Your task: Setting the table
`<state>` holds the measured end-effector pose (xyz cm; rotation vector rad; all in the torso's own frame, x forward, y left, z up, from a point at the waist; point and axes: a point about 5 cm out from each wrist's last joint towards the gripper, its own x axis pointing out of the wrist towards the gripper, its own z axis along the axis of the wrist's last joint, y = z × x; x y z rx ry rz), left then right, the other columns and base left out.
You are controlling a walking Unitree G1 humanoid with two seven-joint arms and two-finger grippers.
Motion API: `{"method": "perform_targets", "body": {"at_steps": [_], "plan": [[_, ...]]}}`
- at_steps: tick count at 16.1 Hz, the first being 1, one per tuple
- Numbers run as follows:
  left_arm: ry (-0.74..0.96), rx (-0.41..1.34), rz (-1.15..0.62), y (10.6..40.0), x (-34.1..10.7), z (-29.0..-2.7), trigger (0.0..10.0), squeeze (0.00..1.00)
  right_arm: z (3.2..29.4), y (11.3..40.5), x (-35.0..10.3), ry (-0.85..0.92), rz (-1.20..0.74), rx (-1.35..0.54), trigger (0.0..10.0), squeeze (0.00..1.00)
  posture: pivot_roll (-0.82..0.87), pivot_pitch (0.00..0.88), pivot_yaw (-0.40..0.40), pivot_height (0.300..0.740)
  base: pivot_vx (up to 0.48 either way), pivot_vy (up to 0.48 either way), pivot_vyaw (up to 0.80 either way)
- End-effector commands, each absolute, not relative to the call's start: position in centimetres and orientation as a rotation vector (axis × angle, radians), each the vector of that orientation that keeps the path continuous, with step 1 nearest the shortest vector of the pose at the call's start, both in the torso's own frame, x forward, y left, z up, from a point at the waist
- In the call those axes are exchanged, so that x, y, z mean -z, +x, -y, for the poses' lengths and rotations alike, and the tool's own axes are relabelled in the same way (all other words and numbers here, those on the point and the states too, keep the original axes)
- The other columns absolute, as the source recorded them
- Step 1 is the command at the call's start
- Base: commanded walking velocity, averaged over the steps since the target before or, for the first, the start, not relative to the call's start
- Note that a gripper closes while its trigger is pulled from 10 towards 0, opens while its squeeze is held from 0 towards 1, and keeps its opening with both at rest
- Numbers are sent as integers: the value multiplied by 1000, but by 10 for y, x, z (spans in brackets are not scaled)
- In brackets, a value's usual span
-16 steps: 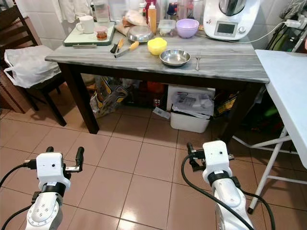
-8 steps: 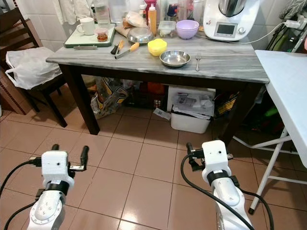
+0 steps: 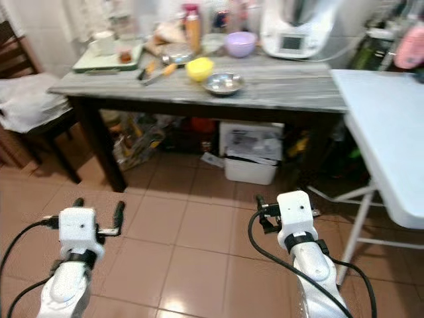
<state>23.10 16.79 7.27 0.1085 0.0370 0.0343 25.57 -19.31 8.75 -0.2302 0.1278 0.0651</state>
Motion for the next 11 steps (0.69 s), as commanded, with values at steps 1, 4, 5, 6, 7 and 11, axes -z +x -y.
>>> {"method": "perform_targets", "body": {"at_steps": [1, 4, 5, 6, 7, 11], "plan": [[119, -40, -41, 230, -72, -174, 10000, 0, 190, 258, -90, -228, -114, -69, 10000, 0, -239, 0, 25, 740, 0, -480, 0], [118, -38, -42, 230, -72, -174, 10000, 0, 190, 260, -90, -230, -113, -73, 10000, 0, -239, 0, 25, 740, 0, -480, 0], [117, -36, -42, 230, -72, -174, 10000, 0, 190, 260, -90, -230, -113, -73, 10000, 0, -239, 0, 26, 740, 0, -480, 0], [117, -33, -41, 230, -73, -173, 10000, 0, 190, 260, -90, -230, -111, -73, 10000, 0, -239, 0, 27, 740, 0, -480, 0], [117, -30, -41, 231, -73, -173, 10000, 0, 189, 260, -90, -230, -110, -73, 10000, 0, -239, 0, 27, 740, 0, -480, 0], [116, -21, -34, 233, -75, -172, 10000, 0, 189, 261, -91, -232, -103, -68, 10000, 0, -241, 0, 31, 740, 0, -480, 0]]}}
